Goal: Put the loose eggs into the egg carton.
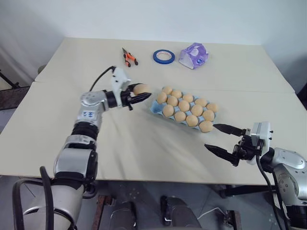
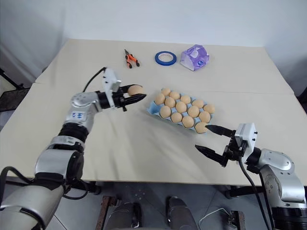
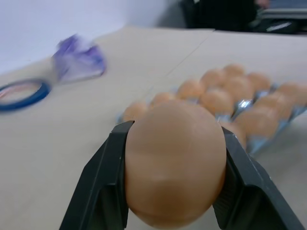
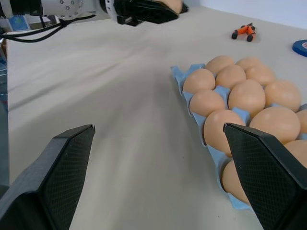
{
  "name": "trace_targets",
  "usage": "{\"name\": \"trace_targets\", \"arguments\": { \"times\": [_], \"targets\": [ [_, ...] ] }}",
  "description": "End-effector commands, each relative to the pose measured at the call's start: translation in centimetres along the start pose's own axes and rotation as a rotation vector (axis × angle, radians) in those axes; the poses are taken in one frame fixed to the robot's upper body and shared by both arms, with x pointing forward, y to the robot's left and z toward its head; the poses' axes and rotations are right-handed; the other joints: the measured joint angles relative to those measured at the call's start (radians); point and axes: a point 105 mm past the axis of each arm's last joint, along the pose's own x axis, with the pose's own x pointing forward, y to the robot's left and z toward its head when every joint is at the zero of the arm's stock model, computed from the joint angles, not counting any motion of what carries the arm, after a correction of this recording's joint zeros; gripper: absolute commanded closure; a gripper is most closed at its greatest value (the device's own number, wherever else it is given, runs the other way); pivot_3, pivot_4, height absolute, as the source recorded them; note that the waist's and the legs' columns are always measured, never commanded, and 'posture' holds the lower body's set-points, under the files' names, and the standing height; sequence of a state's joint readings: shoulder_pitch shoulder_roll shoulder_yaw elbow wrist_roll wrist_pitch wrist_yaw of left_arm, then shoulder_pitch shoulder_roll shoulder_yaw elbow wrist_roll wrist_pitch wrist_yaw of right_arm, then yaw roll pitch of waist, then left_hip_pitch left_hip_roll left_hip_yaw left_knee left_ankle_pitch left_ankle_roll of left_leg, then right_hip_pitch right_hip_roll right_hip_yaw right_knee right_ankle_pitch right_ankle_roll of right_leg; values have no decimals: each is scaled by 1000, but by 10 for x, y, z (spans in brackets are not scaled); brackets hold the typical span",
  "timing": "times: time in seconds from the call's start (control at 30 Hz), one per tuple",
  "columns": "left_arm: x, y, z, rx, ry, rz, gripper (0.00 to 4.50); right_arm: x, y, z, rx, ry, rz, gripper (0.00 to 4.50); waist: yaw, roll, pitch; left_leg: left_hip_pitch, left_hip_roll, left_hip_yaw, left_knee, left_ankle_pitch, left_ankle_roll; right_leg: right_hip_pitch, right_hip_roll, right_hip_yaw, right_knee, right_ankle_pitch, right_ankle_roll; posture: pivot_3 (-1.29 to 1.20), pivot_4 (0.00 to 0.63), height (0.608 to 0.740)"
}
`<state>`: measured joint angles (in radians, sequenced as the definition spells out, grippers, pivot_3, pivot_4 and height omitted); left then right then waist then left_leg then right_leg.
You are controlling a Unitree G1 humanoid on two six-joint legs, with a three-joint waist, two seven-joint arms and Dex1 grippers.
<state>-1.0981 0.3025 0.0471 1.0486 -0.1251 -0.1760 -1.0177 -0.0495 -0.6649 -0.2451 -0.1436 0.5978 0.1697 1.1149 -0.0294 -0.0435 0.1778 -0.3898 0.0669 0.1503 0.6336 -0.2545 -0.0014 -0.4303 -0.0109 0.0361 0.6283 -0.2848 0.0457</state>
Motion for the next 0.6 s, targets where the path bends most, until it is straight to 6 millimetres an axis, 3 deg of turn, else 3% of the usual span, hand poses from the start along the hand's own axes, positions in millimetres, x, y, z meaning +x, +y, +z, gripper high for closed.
{"name": "trace_targets", "arguments": {
  "times": [0.03, 0.3, 0.57, 0.6],
  "targets": [
    [13, -3, -1, 2, 29, -9, 2756, -5, 2, 11, -51, -29, -26, 0, -3, 0, 0, 0, 0, 0, 0, 0, 0, 0, 1, 0, 0, 0, 0, 0, 150, 740],
    [24, -5, -19, 0, 121, 30, 2756, -13, 10, 10, -46, -22, -72, 0, 1, 0, 0, 1, 0, -1, 0, 0, -1, 0, 1, 0, 1, 0, 0, 0, 150, 740],
    [26, -2, -4, 8, 37, 48, 164, -13, 9, 9, -43, -22, -86, 0, 1, 0, 0, 0, 0, -1, 1, 0, -1, 0, 1, 0, 1, 0, 0, 0, 150, 740],
    [26, -2, -2, 4, 24, 44, 50, -13, 8, 9, -44, -23, -85, 0, 1, 0, 0, 0, 0, -1, 1, 0, -1, 0, 1, 0, 1, 0, 0, 0, 150, 740]
  ]
}}
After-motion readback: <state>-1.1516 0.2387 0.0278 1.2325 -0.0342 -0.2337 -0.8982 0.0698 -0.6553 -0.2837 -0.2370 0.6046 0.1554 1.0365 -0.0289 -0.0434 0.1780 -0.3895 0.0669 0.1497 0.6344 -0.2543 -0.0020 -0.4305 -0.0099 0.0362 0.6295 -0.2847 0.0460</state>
